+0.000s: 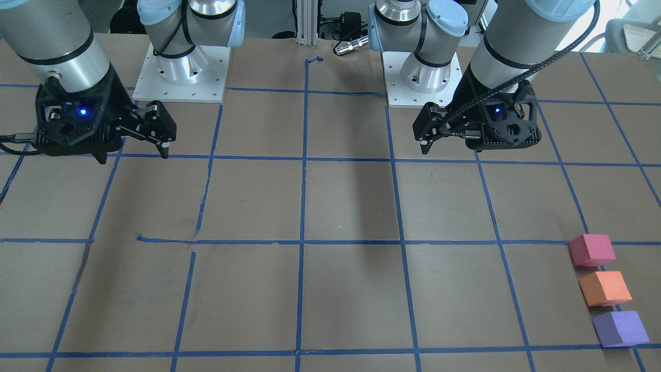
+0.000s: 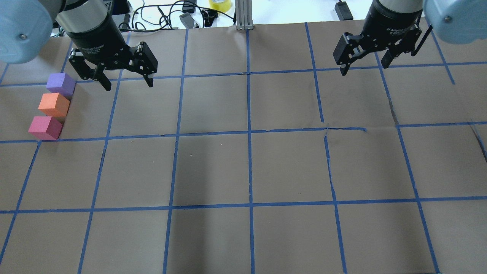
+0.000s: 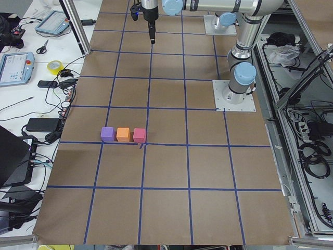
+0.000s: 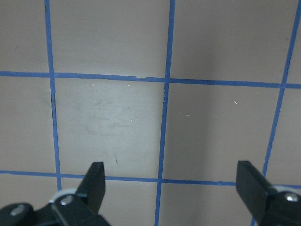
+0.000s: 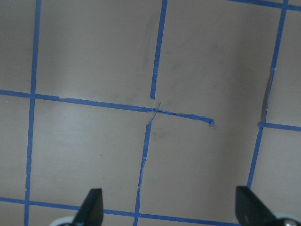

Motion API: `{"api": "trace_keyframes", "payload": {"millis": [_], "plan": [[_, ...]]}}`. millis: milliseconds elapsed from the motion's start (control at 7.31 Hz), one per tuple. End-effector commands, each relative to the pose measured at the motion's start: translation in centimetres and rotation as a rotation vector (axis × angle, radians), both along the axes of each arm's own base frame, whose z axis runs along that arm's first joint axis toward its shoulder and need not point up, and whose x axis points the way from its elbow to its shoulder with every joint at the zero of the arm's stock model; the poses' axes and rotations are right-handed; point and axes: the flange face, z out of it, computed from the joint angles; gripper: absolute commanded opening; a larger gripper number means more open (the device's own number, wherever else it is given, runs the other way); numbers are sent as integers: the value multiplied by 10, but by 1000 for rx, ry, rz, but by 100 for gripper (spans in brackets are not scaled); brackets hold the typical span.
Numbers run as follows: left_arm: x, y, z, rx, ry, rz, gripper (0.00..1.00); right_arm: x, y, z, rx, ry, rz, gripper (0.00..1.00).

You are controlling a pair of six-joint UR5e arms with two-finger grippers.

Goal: Arrange blocks in a line

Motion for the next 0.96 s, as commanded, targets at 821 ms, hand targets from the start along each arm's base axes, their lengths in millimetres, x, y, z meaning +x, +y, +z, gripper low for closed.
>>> {"api": "trace_keyframes", "payload": {"millis": [821], "plan": [[10,-4,4,-21,6,22,100,0,-1,-2,4,-2,0,100]]}}
